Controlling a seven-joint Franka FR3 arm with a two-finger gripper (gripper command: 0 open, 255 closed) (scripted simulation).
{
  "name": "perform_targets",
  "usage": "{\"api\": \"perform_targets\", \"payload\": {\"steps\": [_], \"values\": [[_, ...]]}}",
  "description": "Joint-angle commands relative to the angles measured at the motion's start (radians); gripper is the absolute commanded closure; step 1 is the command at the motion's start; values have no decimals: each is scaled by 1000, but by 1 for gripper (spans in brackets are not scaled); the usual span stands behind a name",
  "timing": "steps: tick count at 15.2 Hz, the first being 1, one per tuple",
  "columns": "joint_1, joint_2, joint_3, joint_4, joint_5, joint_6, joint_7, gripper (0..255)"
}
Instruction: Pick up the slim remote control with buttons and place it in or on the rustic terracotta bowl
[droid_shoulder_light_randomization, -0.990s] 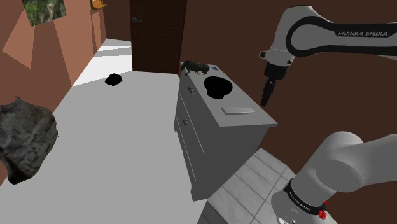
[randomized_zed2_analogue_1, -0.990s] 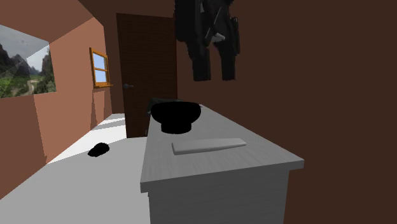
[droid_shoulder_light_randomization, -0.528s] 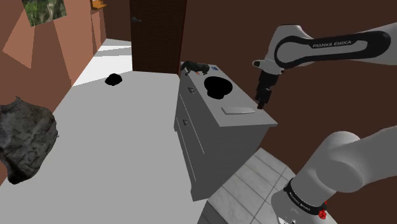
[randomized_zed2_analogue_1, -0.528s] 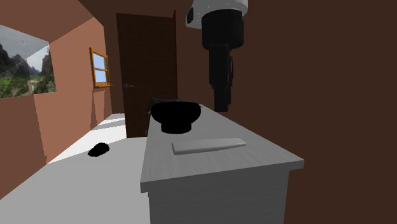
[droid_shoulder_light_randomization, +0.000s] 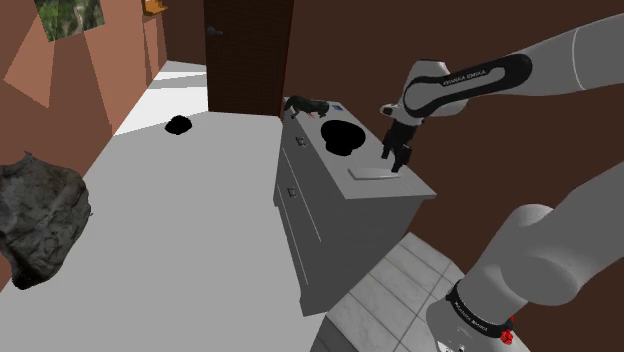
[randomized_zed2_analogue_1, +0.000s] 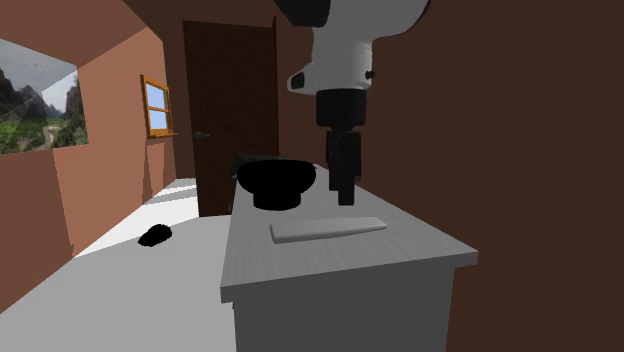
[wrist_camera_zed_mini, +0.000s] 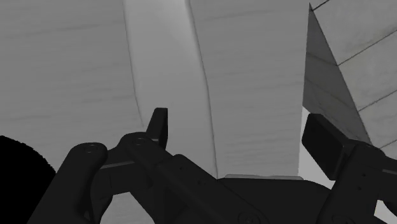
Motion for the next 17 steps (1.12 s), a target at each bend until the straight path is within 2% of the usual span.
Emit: {"api": "perform_targets", "payload": {"steps": [1,3,11,17], "values": [[26,96,-46,46,46,53,-137,0],[48,190,-75,96,112,92,-268,0],[48,268,-79,55,166,198,-310,0],[48,268,-79,55,166,198,-310,0]]}}
